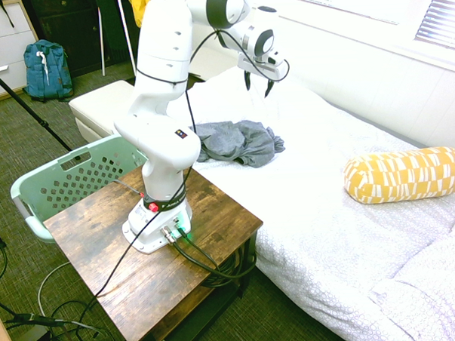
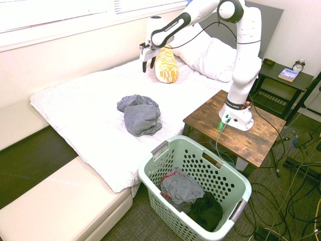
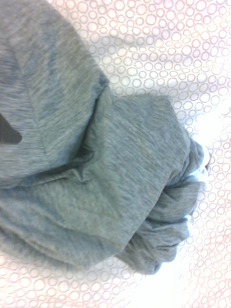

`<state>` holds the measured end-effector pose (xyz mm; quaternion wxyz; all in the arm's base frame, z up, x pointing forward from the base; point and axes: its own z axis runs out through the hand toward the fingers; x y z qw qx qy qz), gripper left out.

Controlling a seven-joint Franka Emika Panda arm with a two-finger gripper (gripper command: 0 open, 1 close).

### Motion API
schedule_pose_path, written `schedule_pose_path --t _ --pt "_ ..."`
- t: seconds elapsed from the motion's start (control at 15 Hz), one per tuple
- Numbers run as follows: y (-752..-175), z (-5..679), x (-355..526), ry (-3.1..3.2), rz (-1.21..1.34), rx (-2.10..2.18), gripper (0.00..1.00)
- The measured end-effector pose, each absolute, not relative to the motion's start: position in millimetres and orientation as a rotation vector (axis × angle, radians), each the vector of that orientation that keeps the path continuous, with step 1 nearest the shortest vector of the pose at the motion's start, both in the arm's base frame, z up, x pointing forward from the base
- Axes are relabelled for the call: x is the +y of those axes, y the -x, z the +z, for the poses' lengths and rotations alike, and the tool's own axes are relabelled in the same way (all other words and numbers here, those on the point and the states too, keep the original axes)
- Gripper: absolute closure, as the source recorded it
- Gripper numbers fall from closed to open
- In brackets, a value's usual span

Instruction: Put my clothes in the laundry bag

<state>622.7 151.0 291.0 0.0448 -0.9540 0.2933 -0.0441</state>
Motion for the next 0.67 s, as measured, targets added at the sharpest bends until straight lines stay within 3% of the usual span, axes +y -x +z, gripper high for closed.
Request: schedule_pose_path --t 0.67 --pt "-705.8 52.5 168.1 3.204 -0.093 0.681 0.0"
